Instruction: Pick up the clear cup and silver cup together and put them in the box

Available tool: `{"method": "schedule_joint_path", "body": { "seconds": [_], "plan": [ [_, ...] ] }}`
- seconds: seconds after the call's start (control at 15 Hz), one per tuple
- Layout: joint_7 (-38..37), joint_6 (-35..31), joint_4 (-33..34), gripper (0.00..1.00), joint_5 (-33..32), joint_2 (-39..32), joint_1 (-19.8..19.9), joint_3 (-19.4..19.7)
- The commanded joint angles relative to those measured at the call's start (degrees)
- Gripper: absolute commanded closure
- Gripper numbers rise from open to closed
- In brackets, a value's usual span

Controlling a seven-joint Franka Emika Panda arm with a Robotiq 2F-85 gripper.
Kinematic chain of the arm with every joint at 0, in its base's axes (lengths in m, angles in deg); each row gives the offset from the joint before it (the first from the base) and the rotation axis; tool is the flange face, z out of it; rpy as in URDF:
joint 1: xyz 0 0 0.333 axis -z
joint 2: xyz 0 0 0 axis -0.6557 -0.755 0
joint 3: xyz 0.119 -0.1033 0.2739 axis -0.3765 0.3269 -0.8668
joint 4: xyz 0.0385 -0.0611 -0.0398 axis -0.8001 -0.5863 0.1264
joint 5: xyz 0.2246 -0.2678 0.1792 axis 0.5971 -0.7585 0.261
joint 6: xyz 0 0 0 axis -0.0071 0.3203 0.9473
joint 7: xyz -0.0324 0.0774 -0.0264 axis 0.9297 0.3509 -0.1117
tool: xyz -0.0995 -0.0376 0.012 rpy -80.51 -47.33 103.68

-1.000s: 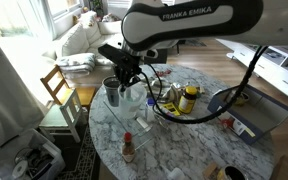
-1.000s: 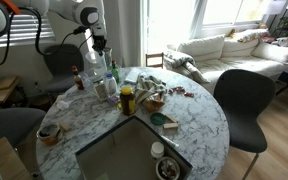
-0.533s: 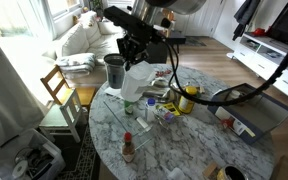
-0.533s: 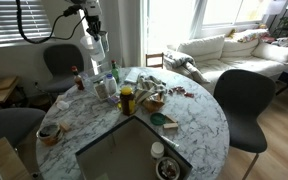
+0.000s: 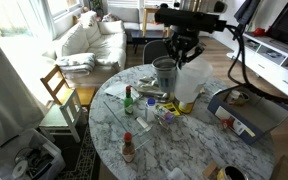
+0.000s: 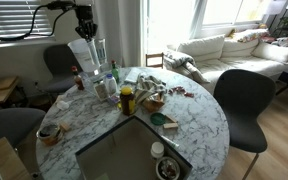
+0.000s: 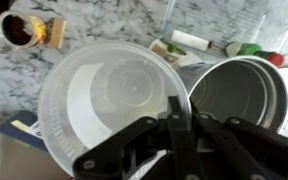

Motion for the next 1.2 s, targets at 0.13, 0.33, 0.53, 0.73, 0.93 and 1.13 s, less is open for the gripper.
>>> {"method": "schedule_joint_path", "body": {
  "seconds": [0.13, 0.33, 0.53, 0.73, 0.93, 1.13],
  "plan": [
    [-0.75, 2.32, -7.66, 0.93, -3.23, 6.55, 3.23, -1.36],
    [-0.71, -0.23, -12.14, 0.93, -4.66, 9.23, 4.31, -1.36],
    [-0.78, -0.49, -12.61, 0.93, -4.74, 9.30, 4.28, -1.49],
    [-2.27, -0.25, -11.98, 0.98, -4.46, 7.86, 5.78, -0.39],
    [-0.95, 0.75, -14.22, 0.98, -1.91, 8.45, 9.72, 2.62],
    [3.17, 1.03, -16.88, 0.98, 0.63, 9.50, 13.70, 5.85]
  ]
}}
